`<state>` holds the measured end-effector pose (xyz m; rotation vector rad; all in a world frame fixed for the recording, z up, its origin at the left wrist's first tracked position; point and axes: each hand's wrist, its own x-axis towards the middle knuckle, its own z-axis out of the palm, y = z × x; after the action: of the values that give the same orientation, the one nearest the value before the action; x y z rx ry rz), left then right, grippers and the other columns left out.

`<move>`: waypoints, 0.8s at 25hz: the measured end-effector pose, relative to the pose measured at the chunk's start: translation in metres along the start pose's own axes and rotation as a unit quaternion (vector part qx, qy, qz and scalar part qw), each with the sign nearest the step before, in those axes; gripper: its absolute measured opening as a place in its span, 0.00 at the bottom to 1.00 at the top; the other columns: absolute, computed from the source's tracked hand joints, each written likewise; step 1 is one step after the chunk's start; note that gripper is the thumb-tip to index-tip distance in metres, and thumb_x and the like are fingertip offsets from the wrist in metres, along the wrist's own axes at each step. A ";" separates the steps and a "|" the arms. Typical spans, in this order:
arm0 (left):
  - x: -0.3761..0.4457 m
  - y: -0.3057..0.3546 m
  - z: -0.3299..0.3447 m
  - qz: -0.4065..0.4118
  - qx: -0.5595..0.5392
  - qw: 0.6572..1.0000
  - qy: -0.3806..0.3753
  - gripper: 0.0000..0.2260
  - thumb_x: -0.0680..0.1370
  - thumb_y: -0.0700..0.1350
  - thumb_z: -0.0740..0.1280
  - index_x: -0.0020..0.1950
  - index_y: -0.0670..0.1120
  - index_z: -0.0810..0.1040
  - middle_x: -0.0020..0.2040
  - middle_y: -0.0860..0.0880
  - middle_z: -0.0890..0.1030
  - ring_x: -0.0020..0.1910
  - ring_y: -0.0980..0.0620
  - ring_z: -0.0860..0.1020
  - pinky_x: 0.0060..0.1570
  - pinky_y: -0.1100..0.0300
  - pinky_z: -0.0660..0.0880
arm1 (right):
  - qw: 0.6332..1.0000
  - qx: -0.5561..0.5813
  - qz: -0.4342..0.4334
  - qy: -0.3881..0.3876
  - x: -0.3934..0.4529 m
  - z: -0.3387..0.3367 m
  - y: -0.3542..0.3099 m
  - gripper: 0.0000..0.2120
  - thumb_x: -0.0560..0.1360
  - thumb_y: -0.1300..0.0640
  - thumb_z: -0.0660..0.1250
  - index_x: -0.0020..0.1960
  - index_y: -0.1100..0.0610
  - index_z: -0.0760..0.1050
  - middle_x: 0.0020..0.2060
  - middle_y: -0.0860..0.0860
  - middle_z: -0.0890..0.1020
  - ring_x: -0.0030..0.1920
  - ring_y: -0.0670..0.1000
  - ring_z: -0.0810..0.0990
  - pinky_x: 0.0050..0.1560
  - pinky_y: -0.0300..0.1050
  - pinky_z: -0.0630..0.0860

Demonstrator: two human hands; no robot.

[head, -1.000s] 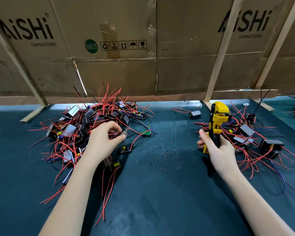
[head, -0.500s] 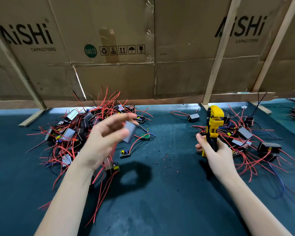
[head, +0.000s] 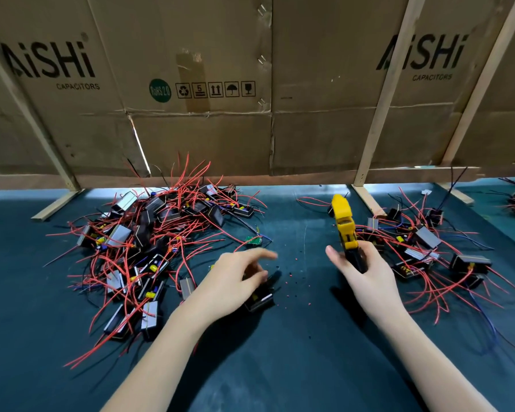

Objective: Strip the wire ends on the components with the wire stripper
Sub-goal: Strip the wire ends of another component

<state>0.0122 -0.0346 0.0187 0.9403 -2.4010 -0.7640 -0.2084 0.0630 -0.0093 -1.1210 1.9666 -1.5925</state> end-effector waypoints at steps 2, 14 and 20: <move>-0.001 0.004 0.004 -0.040 -0.076 0.996 0.027 0.30 0.77 0.39 0.68 0.75 0.57 0.64 0.38 0.57 0.83 0.38 0.59 0.79 0.47 0.66 0.73 | 1.000 -0.024 0.006 -0.016 -0.002 0.004 -0.001 0.29 0.58 0.27 0.66 0.48 0.48 0.76 0.40 0.44 0.82 0.42 0.39 0.77 0.41 0.34 0.69; 0.002 -0.002 0.002 -0.183 -0.237 0.954 0.005 0.06 0.70 0.37 0.76 0.45 0.43 0.85 0.40 0.45 0.86 0.43 0.47 0.85 0.51 0.56 0.79 | 0.979 -0.157 -0.114 0.056 -0.001 -0.003 0.004 0.18 0.65 0.36 0.73 0.38 0.49 0.72 0.32 0.42 0.78 0.36 0.43 0.77 0.37 0.34 0.70; 0.003 -0.008 0.001 -0.152 -0.187 0.970 -0.018 0.04 0.68 0.43 0.79 0.41 0.47 0.87 0.38 0.51 0.86 0.38 0.57 0.82 0.46 0.61 0.78 | 0.934 -0.310 -0.155 0.086 0.003 -0.004 0.008 0.23 0.65 0.35 0.71 0.43 0.53 0.72 0.36 0.46 0.77 0.42 0.54 0.76 0.48 0.52 0.69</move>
<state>0.0131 -0.0409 0.0132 1.1497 -2.0554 -1.3013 -0.2157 0.0633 -0.0154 -1.6387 2.6214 -1.2541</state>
